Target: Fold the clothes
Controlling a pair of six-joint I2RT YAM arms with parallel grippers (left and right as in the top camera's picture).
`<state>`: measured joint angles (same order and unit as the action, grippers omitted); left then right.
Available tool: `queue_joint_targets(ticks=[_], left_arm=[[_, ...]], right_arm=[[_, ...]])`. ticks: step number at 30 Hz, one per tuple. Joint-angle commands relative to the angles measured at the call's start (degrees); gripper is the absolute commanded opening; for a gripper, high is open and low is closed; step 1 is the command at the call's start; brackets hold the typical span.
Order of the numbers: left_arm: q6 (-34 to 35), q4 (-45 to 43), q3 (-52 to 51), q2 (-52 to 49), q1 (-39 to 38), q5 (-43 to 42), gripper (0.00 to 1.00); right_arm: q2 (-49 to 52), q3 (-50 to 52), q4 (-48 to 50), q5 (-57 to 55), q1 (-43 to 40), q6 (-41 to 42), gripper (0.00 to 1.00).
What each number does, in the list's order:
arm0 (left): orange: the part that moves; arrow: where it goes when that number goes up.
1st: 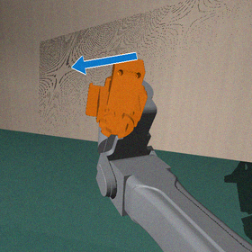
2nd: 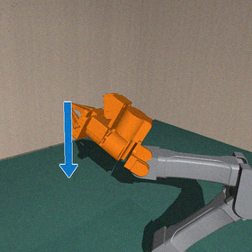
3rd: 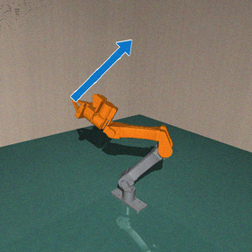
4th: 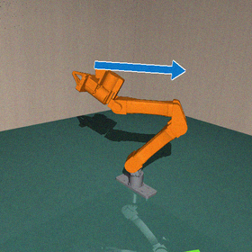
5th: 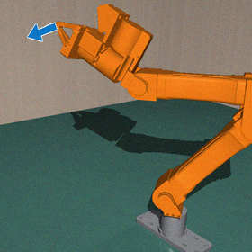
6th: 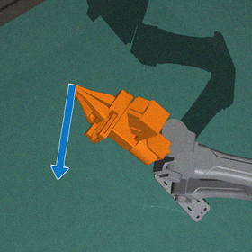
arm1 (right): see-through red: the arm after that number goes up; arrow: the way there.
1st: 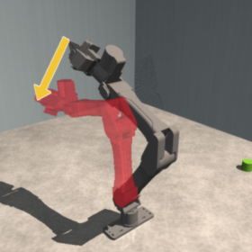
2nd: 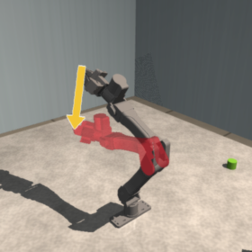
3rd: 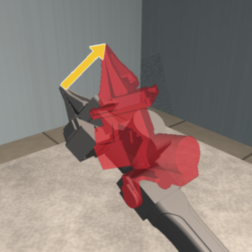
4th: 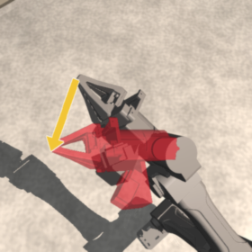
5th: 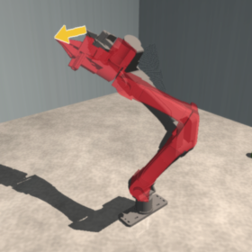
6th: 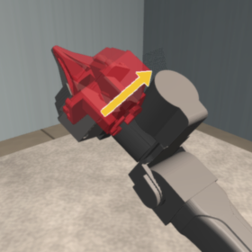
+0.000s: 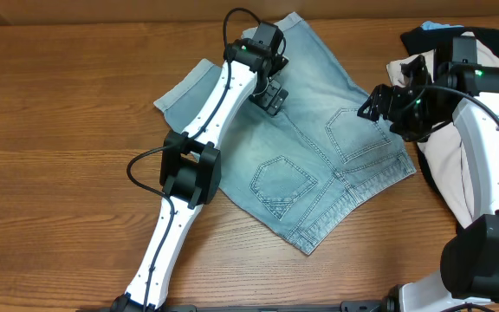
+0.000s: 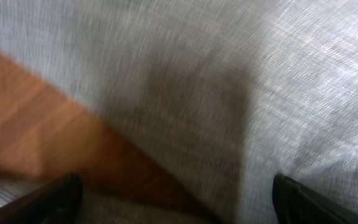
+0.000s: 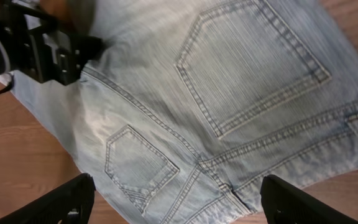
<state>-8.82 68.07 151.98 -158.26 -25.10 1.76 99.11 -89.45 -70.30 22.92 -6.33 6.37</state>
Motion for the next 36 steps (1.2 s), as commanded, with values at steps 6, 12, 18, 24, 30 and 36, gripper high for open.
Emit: queue_joint_targets(ticks=[6, 12, 18, 24, 30, 36], left_arm=[[8.11, 11.54, -1.4, -1.77, 6.25, 5.9, 1.0], [10.86, 21.14, -1.4, -1.77, 13.05, 6.25, 1.0], [12.7, 28.76, -1.38, -1.68, 20.48, 5.57, 1.0], [12.63, 28.76, 0.46, 3.78, 22.29, 1.4, 1.0], [12.39, 28.74, 3.87, 19.02, 21.68, 1.31, 1.0], [15.69, 28.74, 3.98, 36.63, 21.7, -3.02, 1.0]], right_arm=[[-1.16, 6.29, 2.23, -0.33, -0.04, 0.35, 0.89], [-1.16, 12.5, 6.86, 0.35, 0.72, 3.1, 0.9], [-1.09, 17.27, 13.75, -0.31, 4.7, 6.05, 0.89], [-2.05, 15.47, 17.11, -1.7, 7.3, 10.27, 0.9], [-10.08, 11.3, 11.21, -1.42, 7.52, 10.45, 0.95], [-23.34, 12.02, 4.52, -3.34, 12.72, 15.17, 1.0]])
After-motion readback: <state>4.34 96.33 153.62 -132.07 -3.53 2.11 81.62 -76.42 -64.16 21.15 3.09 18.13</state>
